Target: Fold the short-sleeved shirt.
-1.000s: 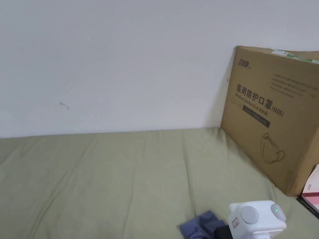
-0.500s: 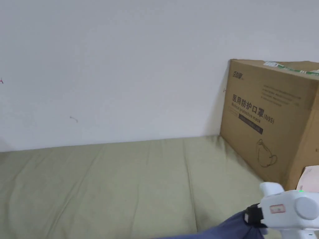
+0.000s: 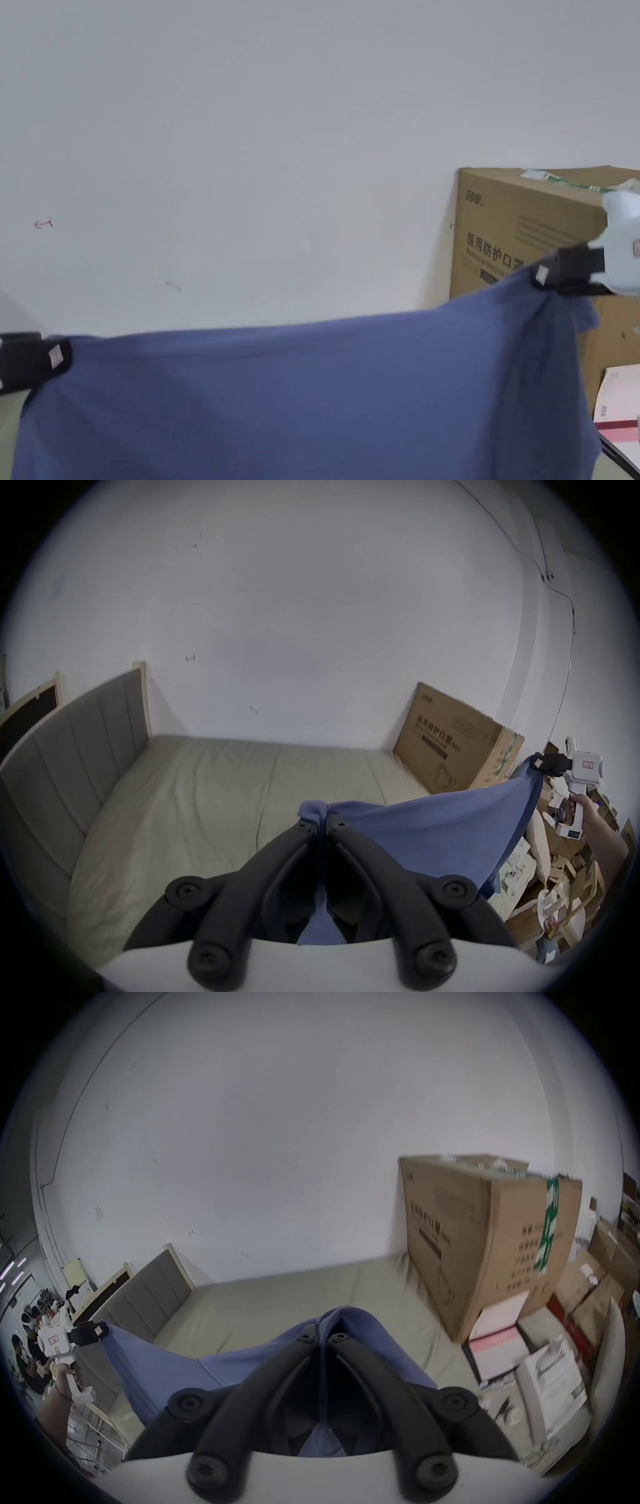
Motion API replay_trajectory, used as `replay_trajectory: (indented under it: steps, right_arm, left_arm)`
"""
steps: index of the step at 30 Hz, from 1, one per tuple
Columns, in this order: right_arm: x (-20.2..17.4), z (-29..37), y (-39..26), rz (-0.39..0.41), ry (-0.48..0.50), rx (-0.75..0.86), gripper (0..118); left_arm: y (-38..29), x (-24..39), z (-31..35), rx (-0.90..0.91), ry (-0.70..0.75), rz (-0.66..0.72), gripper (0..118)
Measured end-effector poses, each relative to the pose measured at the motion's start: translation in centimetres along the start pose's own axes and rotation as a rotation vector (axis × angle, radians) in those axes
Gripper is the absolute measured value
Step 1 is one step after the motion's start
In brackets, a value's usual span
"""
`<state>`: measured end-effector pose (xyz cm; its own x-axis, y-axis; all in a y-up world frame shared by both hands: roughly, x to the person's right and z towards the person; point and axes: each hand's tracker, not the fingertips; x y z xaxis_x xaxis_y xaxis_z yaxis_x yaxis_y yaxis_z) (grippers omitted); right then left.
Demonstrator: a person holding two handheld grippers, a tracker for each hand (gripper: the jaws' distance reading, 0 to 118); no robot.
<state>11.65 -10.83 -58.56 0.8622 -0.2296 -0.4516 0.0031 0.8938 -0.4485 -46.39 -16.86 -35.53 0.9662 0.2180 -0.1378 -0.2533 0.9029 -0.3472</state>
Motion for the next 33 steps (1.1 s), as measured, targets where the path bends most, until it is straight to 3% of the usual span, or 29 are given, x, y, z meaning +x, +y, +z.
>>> replay_trajectory:
  steps: [5, 13, 21, 27, 33]
  right_arm:
    - [-2.5, -2.0, 7.2, 0.091, -0.039, 0.081, 0]
    - [-4.9, -9.1, 16.0, 0.089, -0.107, 0.157, 0]
    - [-7.4, -13.3, 20.9, 0.144, -0.181, 0.252, 0]
    - [-6.2, -16.4, 19.0, 0.132, -0.204, 0.236, 0]
    - [-1.5, -21.5, 7.4, 0.022, -0.204, 0.068, 0]
  left_arm:
    - [6.3, 0.0, -1.7, 0.05, 0.014, -0.002, 2]
    - [14.8, -1.3, -7.6, 0.135, 0.066, 0.051, 2]
    - [19.0, -1.7, -12.5, 0.201, 0.134, 0.036, 2]
    - [17.7, -1.7, -15.6, 0.185, 0.152, 0.031, 2]
    - [8.1, -2.6, -19.7, 0.005, 0.149, 0.089, 2]
